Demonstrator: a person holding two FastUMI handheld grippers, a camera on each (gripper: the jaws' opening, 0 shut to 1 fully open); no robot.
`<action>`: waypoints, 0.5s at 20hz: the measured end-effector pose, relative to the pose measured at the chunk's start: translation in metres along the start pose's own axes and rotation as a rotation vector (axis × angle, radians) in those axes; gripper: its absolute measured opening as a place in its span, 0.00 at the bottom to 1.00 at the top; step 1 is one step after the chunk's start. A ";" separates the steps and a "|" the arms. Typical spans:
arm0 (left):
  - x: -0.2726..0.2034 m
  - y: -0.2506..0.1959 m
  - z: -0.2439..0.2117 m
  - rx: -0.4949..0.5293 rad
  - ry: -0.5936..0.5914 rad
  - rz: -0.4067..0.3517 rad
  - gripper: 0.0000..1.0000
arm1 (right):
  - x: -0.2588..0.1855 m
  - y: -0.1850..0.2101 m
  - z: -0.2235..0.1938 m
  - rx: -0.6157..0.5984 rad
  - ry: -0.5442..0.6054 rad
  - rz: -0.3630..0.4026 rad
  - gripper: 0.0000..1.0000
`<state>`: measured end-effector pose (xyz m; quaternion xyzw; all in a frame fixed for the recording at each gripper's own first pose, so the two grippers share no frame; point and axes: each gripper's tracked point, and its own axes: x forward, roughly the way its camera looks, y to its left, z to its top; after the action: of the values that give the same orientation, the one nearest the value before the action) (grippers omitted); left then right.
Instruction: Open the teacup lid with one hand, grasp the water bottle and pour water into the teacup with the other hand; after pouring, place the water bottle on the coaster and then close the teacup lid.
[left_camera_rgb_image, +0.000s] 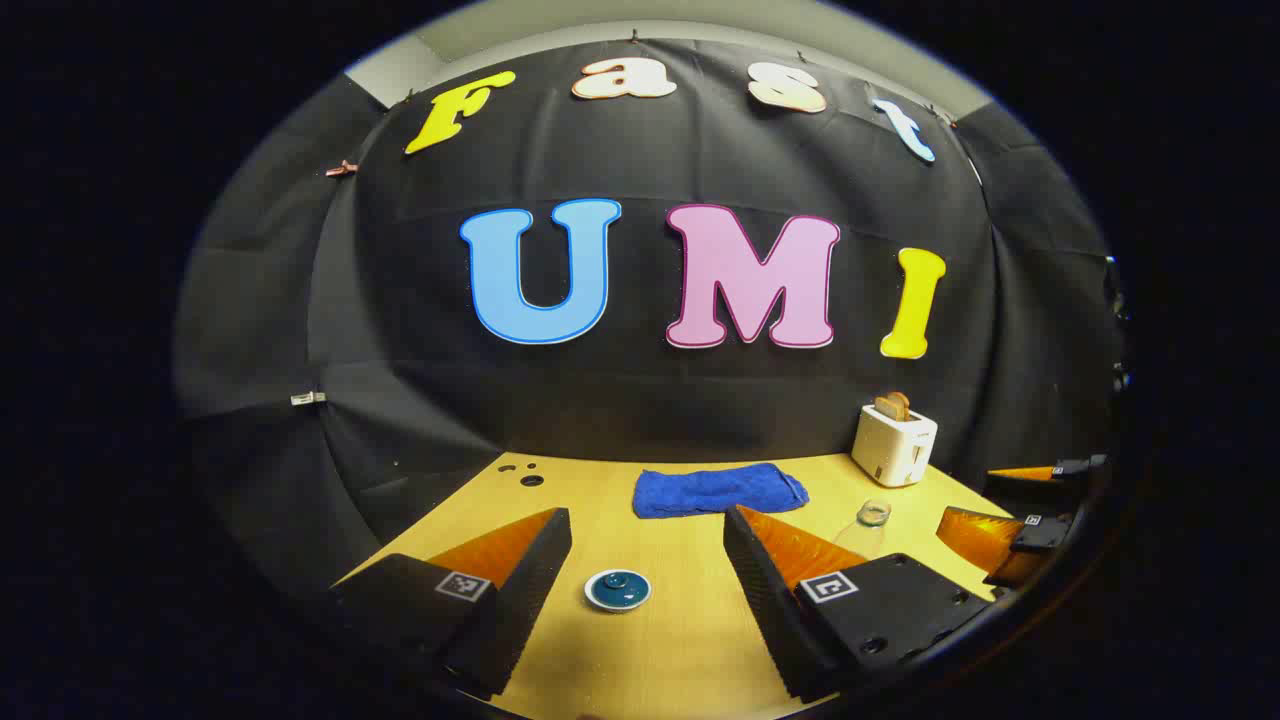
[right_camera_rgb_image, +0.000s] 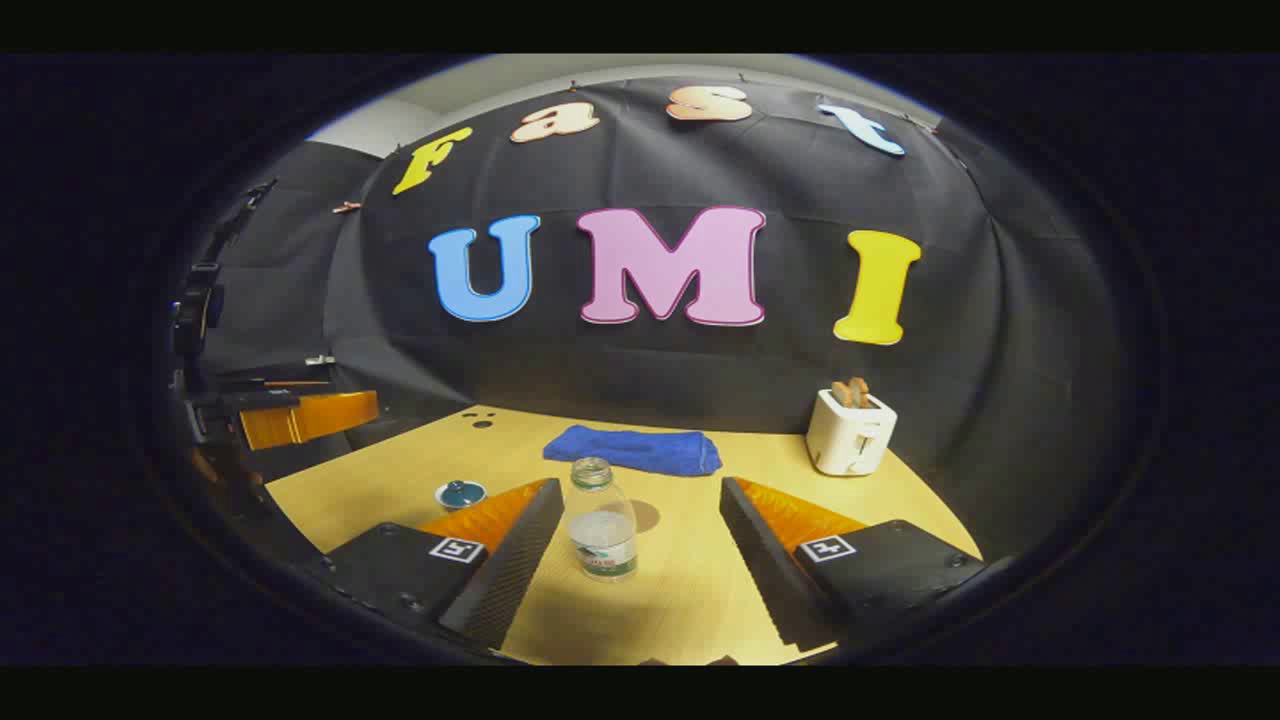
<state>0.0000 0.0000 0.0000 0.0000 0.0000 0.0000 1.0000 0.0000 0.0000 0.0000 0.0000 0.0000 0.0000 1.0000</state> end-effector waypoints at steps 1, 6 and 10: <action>0.002 -0.001 -0.002 0.000 0.005 -0.010 0.96 | 0.001 0.003 -0.002 0.003 0.006 0.010 0.98; 0.016 0.000 -0.008 -0.019 0.011 -0.014 0.96 | 0.008 0.017 -0.008 0.002 0.026 0.046 0.98; 0.024 0.005 -0.016 -0.030 0.024 0.007 0.96 | 0.010 0.020 -0.014 0.001 0.044 0.057 0.98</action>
<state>0.0244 0.0053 -0.0162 -0.0152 0.0120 0.0036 0.9998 0.0097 0.0204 -0.0142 0.0007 0.0220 0.0285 0.9994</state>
